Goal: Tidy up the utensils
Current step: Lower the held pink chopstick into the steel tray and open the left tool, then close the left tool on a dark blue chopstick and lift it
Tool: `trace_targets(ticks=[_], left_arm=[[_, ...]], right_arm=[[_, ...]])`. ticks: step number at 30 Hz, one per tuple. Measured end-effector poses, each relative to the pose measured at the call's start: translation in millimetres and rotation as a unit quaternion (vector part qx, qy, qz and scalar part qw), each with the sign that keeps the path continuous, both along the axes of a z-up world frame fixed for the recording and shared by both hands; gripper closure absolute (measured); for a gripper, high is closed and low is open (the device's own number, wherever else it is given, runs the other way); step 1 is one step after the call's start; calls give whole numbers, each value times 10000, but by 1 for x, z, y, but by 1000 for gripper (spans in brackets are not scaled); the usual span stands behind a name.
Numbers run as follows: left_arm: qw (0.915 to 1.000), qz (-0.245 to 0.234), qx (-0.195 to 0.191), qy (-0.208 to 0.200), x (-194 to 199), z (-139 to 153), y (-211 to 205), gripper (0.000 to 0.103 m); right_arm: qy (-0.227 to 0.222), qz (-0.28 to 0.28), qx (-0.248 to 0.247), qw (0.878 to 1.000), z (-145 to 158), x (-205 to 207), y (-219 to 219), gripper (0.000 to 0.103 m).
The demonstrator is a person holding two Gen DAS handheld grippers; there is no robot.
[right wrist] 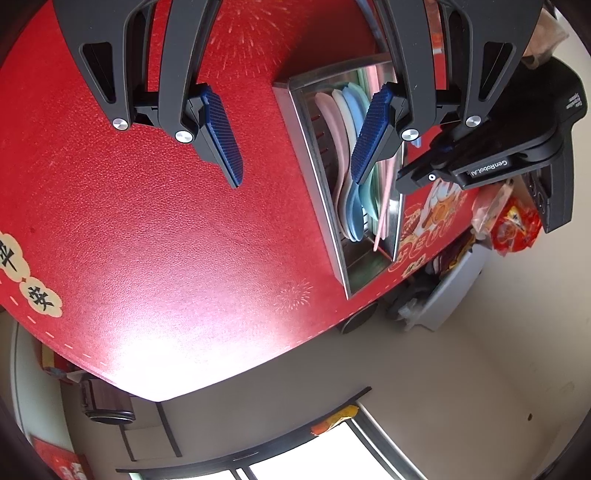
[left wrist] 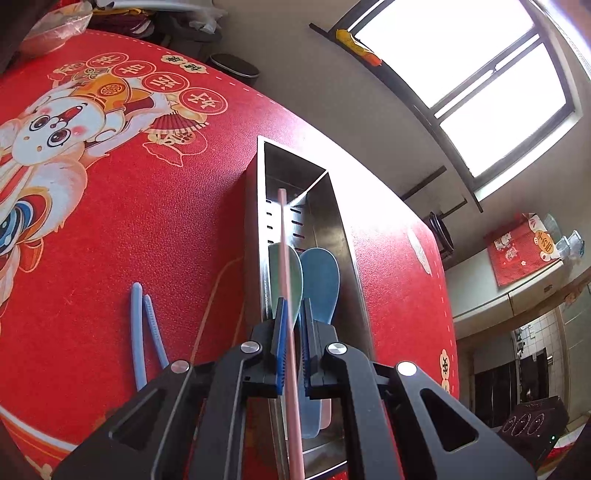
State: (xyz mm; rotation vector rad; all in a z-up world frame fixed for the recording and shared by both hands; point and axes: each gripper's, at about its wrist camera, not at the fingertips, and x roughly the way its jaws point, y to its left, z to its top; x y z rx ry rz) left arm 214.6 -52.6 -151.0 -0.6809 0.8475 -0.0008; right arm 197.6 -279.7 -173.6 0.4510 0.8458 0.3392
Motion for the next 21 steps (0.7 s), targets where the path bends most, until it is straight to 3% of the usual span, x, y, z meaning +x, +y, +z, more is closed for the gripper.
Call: trace_targets(ticks=[5,8,10,21], left_arm=[[9991,-194,296,-251,-7,19,6,97],[9957,-392,730,-413,-23,32,14,93],[9921,-532,1057,-420,-39,35,19,84],[9812,-959,1671,-90,-118,-2,33,80]], right_arm=[[-26,7,4,10000,2,-1,0,44],[-82,20,-18,10000,4,-3,1,44],[-81,26,-41,10000,5,-4,3,44],[-604,278,-574,9961,25,-36,35,44]])
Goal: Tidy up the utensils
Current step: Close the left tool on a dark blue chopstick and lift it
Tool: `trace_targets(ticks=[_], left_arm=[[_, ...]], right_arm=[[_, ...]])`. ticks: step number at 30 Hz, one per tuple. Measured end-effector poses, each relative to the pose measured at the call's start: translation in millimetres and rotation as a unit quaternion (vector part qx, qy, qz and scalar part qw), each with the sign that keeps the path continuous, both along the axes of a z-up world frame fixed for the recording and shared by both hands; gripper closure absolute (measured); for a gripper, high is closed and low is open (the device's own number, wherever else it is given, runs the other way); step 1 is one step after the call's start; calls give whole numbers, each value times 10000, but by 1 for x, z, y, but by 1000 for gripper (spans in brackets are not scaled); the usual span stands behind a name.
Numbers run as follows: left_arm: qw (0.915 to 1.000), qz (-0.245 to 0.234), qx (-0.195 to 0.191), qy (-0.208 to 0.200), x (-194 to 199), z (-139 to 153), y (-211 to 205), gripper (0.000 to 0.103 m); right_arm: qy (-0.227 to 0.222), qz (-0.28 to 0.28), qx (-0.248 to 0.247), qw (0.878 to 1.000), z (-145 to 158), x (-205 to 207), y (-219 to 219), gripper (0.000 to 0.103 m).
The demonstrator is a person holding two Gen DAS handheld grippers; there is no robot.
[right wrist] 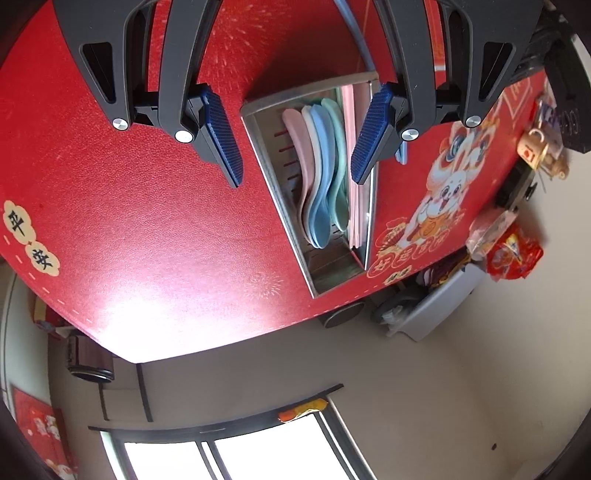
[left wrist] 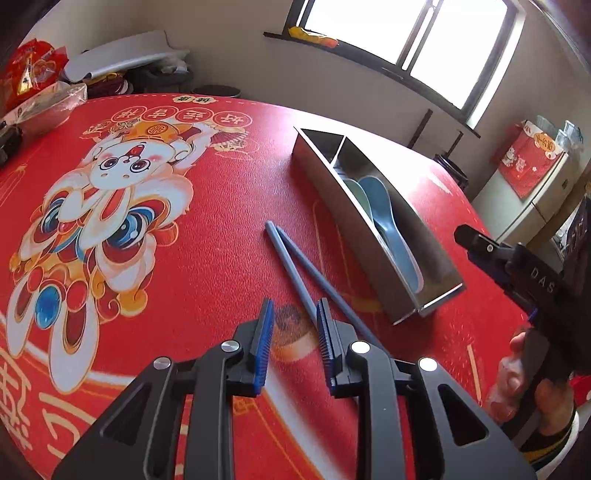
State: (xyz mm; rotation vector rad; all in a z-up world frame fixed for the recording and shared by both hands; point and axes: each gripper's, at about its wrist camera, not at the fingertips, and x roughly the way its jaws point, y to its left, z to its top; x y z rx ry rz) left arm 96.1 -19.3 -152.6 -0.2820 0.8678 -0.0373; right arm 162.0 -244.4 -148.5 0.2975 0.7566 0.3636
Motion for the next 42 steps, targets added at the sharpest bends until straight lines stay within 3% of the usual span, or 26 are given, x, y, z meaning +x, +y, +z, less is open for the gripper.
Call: trace_targets(ticks=[10,25,31,42], left_arm=[[9999,-51,125,96,17,-18,-16,78],[9956,-50,924,165,38,-26,-35,78],[9941,-359,990,270,30,-26,-17,93],[9925,-371,1140,222,-2,-27,20,96]], right_arm=[[-51,-333,-124,9994,-10,-29,-9,44],[51,-366,296,9989,-20,-22,-27,44],[214,-256,430,9985,-22,-22,-29,44],[272,-88,425,9987,-24,-26,-22,44]])
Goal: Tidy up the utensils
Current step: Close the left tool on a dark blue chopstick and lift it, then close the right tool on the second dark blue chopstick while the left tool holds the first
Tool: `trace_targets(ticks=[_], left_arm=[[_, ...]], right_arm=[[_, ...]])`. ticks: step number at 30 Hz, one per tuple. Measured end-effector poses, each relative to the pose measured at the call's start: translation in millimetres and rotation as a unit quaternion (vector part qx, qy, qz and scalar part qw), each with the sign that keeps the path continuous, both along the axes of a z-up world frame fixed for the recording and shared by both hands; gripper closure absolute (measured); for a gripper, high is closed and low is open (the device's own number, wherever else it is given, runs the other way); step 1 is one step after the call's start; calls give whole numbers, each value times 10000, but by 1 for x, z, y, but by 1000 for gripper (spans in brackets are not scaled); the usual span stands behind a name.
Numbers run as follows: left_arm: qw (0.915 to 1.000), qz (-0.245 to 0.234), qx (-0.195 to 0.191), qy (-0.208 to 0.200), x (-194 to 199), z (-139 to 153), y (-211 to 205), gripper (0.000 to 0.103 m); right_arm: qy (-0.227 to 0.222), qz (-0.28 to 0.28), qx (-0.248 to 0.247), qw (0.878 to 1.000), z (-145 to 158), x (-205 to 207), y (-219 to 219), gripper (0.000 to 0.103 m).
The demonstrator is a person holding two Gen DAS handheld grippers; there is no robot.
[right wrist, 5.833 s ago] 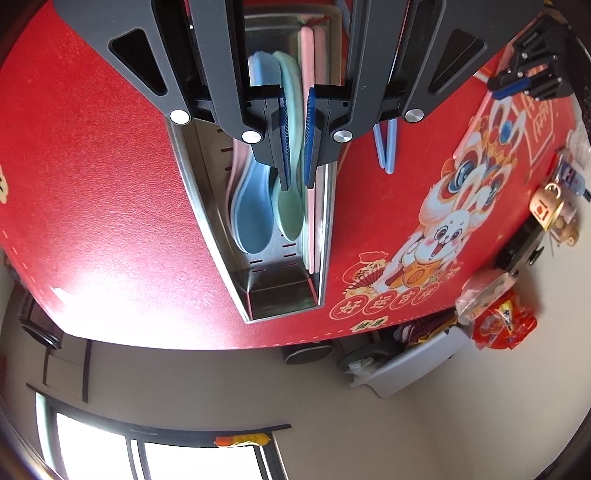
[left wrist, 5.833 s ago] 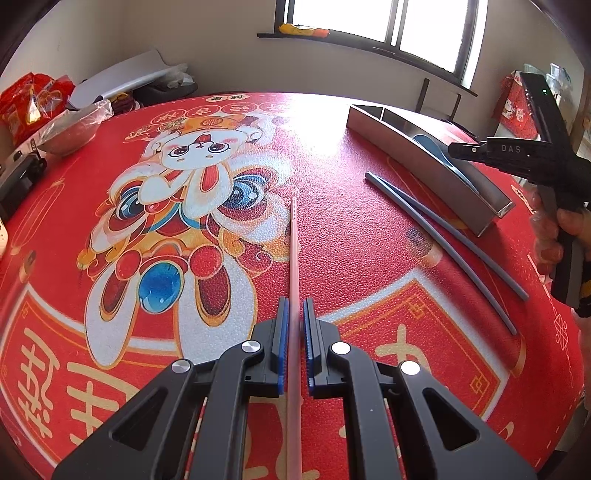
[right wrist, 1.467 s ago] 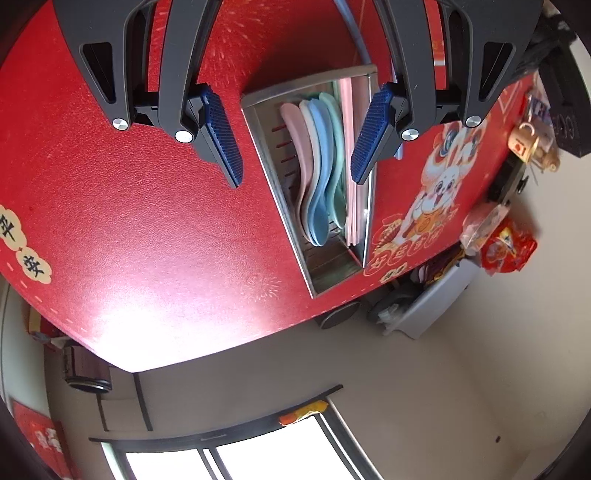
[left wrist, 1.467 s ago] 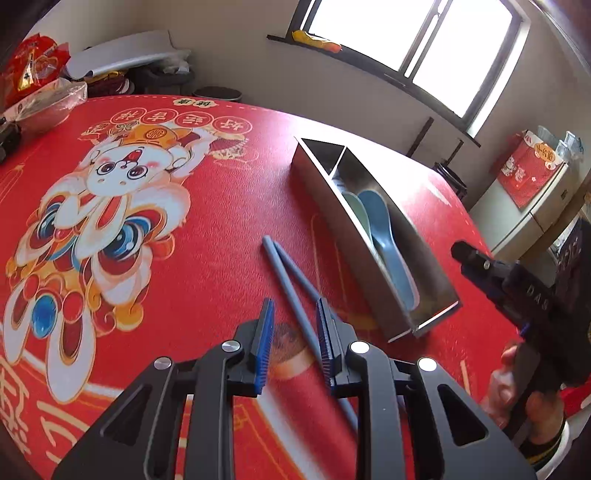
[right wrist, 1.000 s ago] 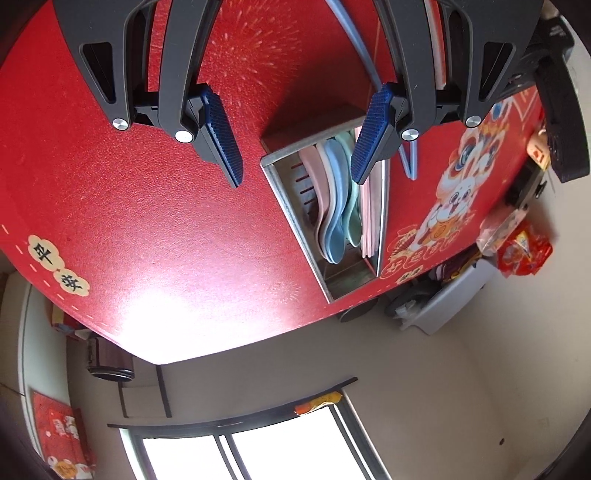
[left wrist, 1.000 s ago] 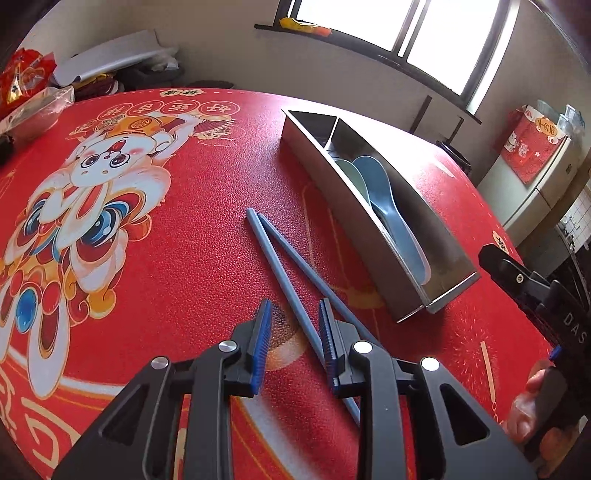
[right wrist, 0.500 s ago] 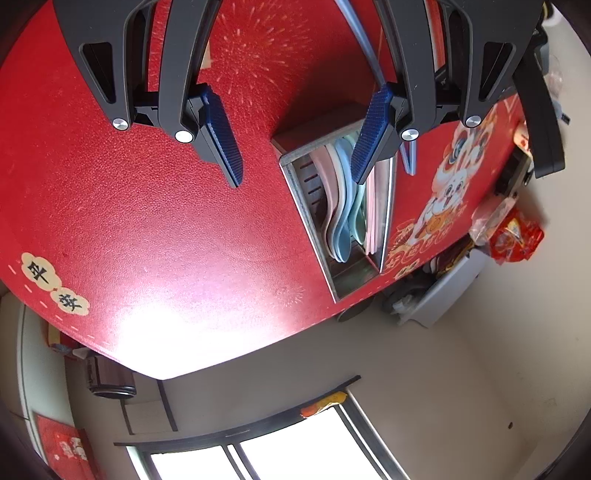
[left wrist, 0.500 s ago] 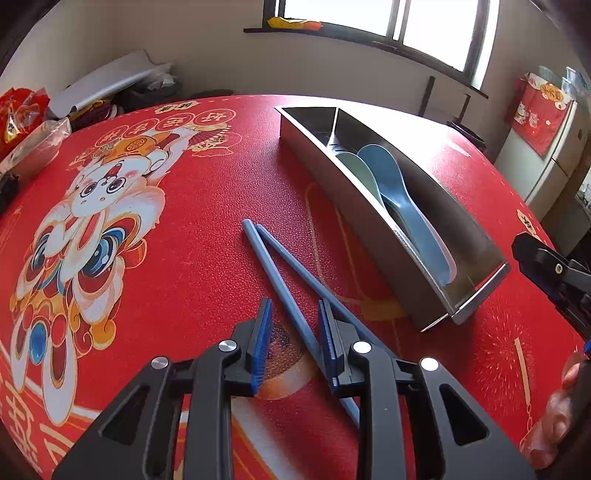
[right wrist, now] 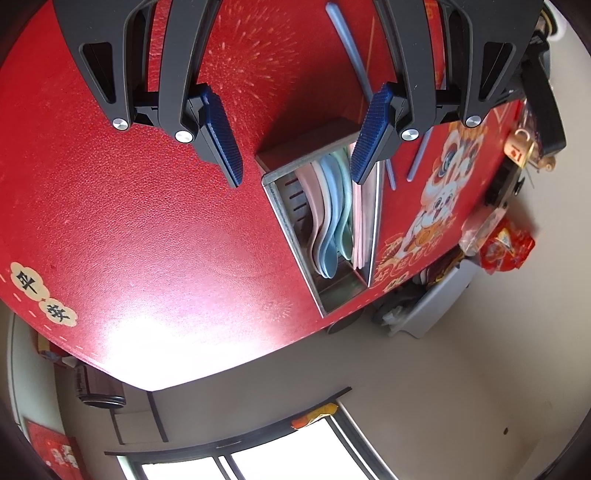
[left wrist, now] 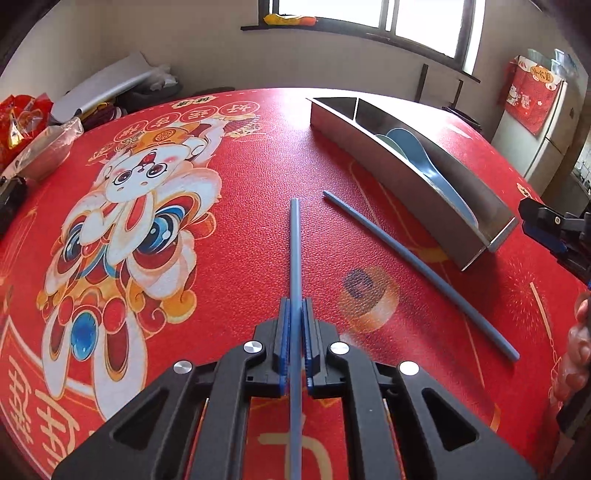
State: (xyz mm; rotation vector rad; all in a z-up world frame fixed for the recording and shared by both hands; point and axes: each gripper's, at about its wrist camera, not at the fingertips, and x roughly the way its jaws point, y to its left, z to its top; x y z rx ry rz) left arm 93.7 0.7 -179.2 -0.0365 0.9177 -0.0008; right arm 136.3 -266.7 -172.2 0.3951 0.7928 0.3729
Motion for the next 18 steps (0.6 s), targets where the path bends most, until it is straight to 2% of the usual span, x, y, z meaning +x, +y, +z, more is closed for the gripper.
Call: trace_targets(ticks=[3,9,14,18], left_arm=[[9996,193,-229,-2,-5,1,15,97],[9985,518,-166,-7,-15,1,44,97],[9972,645,-379,-85,-25,1,64,97],[9976,629,-223,-196,-26,0,58,96]], right_arm=[[9,26,-17,10000,0,0,1,44],[-8,73,-53,10000,-1,0,3,44],[-10,100,-121,9999,-3,0,6,44],[-36,124,-235,9996,-3,0,11,44]])
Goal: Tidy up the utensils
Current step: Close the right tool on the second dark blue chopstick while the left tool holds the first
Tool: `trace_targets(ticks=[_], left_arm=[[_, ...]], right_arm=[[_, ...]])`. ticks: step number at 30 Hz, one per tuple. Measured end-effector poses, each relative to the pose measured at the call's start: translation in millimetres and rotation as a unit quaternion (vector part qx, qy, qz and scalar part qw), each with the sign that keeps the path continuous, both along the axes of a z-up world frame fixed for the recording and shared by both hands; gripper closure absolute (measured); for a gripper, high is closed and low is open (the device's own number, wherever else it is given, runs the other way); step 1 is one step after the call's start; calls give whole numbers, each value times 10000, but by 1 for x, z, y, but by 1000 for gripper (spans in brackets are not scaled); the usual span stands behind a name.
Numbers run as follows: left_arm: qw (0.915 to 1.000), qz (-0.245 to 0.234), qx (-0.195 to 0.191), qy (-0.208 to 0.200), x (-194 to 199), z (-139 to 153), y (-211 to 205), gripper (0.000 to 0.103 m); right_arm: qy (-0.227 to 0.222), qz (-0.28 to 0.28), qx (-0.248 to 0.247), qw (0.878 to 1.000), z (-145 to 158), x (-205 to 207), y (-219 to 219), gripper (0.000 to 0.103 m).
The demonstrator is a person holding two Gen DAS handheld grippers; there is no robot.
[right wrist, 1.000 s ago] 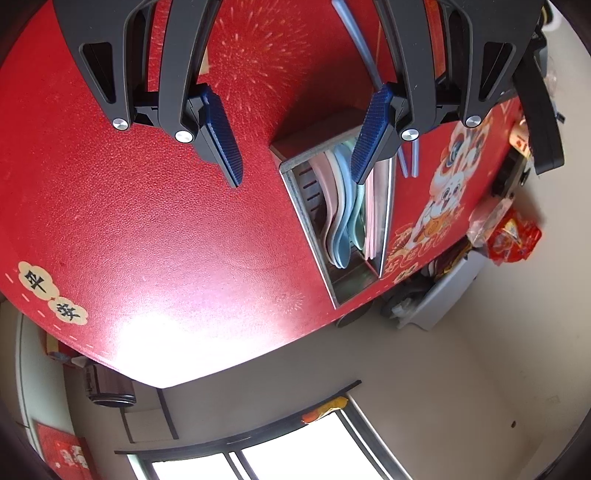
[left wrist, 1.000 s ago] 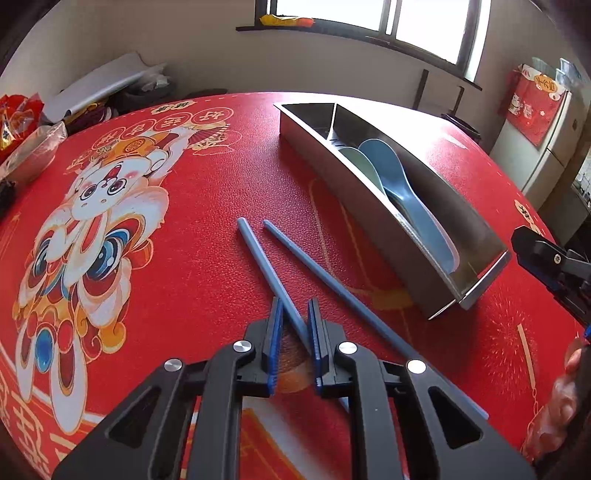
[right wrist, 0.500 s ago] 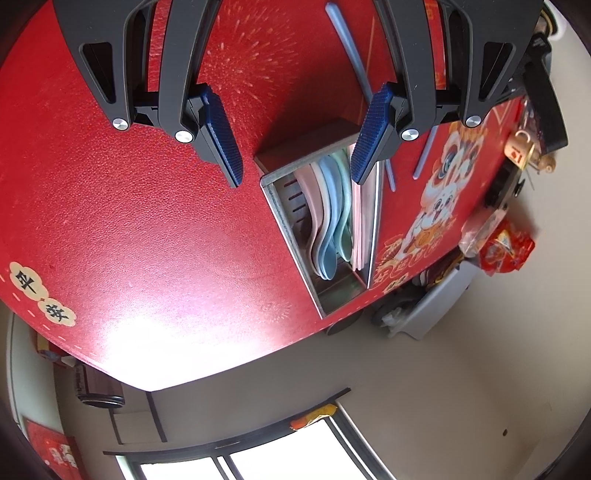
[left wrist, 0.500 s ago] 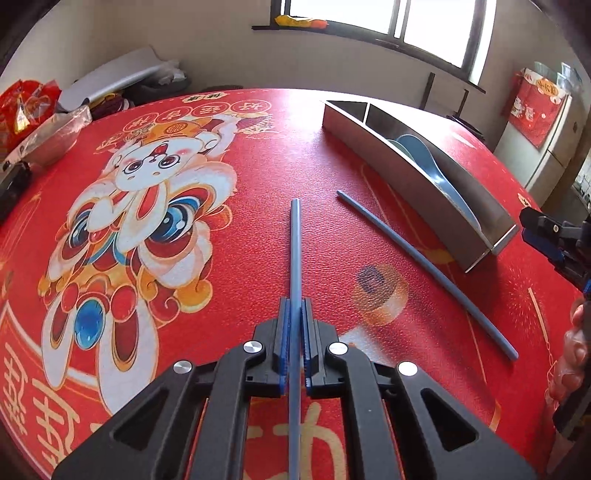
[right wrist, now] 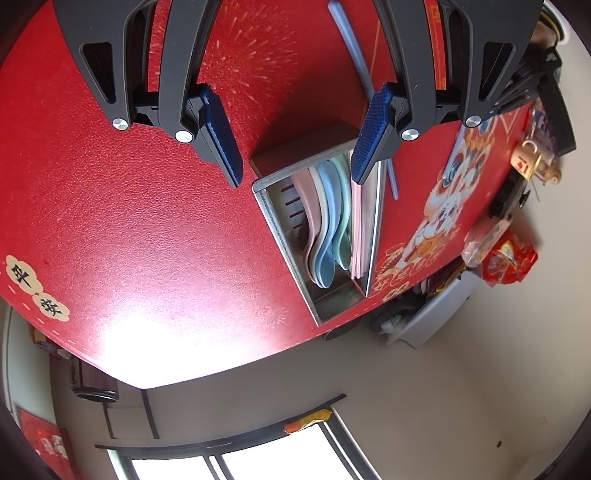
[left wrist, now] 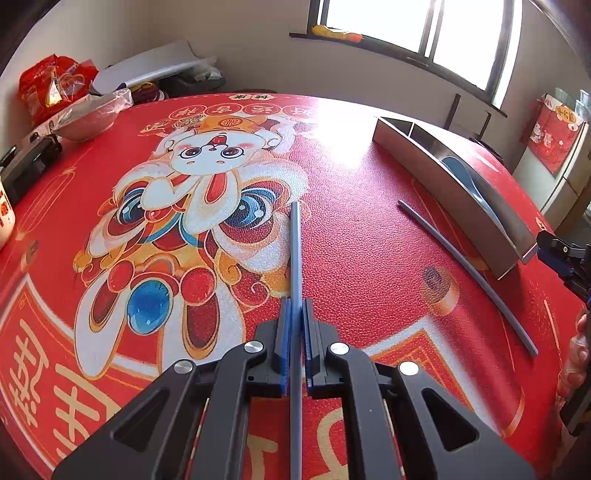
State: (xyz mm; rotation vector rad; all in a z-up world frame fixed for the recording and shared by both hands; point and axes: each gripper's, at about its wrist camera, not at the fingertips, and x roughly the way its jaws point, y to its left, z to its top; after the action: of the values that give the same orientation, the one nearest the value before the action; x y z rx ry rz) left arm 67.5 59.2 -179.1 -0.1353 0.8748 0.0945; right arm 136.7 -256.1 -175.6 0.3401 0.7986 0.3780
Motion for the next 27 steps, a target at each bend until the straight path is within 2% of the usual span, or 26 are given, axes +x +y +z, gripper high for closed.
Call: trace_targets(ticks=[2,7,13,19,27], left_arm=[[10000,-5,-62,-19,0,0,2,96],[9984,10,-558,-94,-2,-2,17,96],[9993,-44,-357,-66,-1,-2,9,96],[9992,-109,-372,-71,-1,-1,9,95],[9990,-132,-407,-85,-1,-1,8,94]], right_arm=[[-32,13,-63,10000,1,-1,2,44],[-144,22,-115,9998,7,-5,1,44],[-74,210,-366,9991,10,-16,9,44],[-13,621,-619,9962,12,-40,19,44],[365,1198,-1055,9865,-5,-48,52,45]])
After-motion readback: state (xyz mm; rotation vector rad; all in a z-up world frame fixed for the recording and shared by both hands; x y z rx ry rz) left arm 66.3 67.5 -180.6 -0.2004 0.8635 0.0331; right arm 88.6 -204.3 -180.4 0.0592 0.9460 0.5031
